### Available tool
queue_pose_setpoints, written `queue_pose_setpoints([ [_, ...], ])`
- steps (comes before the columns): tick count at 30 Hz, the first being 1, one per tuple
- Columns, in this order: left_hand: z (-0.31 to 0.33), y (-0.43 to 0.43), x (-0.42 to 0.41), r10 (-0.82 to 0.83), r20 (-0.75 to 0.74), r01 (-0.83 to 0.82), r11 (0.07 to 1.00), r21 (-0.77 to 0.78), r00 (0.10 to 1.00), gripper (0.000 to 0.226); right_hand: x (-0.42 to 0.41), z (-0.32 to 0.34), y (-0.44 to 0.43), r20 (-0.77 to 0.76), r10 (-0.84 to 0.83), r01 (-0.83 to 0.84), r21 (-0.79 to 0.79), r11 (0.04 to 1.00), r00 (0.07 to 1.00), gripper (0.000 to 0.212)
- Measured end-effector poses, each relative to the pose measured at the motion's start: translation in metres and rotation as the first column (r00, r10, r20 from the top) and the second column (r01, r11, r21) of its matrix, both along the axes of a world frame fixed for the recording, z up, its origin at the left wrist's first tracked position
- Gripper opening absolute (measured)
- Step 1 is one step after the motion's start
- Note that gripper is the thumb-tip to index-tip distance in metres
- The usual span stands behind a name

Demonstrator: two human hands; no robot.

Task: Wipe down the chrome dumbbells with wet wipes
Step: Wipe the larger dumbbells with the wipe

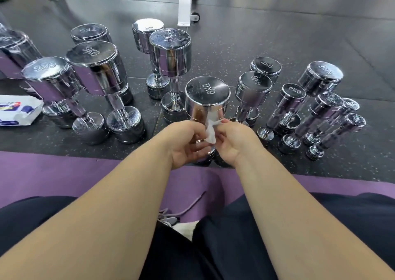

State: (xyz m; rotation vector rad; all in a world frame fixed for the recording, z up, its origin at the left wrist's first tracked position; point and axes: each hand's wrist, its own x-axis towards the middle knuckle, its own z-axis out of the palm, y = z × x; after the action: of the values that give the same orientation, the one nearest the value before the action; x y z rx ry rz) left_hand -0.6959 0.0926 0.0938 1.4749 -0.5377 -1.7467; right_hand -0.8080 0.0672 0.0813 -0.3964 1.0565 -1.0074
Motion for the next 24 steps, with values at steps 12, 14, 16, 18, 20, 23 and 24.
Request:
queue_pose_setpoints([
  [12, 0.008, -0.009, -0.006, 0.432, -0.343, -0.448, 0.893, 0.037, 0.834, 0.020, -0.009, -0.003, -0.014, -0.066, -0.154, 0.152, -0.036, 0.988, 0.986, 0.035],
  [14, 0.007, -0.016, -0.009, 0.462, -0.326, -0.491, 0.871, -0.006, 0.825, 0.017, -0.009, -0.001, -0.019, -0.068, -0.190, 0.190, -0.011, 0.982, 0.979, 0.035],
  [16, 0.004, -0.024, -0.009, 0.485, -0.289, -0.519, 0.853, -0.051, 0.825, 0.019, -0.008, 0.004, -0.020, -0.052, -0.198, 0.198, -0.006, 0.980, 0.979, 0.034],
  [18, 0.003, -0.034, -0.003, 0.460, -0.237, -0.492, 0.866, -0.092, 0.855, 0.020, -0.008, 0.008, -0.024, -0.036, -0.201, 0.201, -0.005, 0.980, 0.979, 0.024],
  [20, 0.001, -0.043, 0.009, 0.354, -0.200, -0.381, 0.917, -0.119, 0.914, 0.020, -0.009, 0.010, -0.031, -0.041, -0.177, 0.176, -0.018, 0.984, 0.983, 0.015],
  [23, -0.004, -0.055, 0.020, 0.142, -0.191, -0.173, 0.973, -0.153, 0.971, 0.036, -0.009, 0.008, -0.046, -0.035, -0.069, 0.069, -0.020, 0.997, 0.997, 0.035],
  [24, -0.005, -0.057, 0.022, 0.080, -0.187, -0.111, 0.980, -0.165, 0.979, 0.038, -0.008, 0.007, -0.048, -0.027, -0.010, 0.010, -0.016, 1.000, 1.000, 0.047],
])
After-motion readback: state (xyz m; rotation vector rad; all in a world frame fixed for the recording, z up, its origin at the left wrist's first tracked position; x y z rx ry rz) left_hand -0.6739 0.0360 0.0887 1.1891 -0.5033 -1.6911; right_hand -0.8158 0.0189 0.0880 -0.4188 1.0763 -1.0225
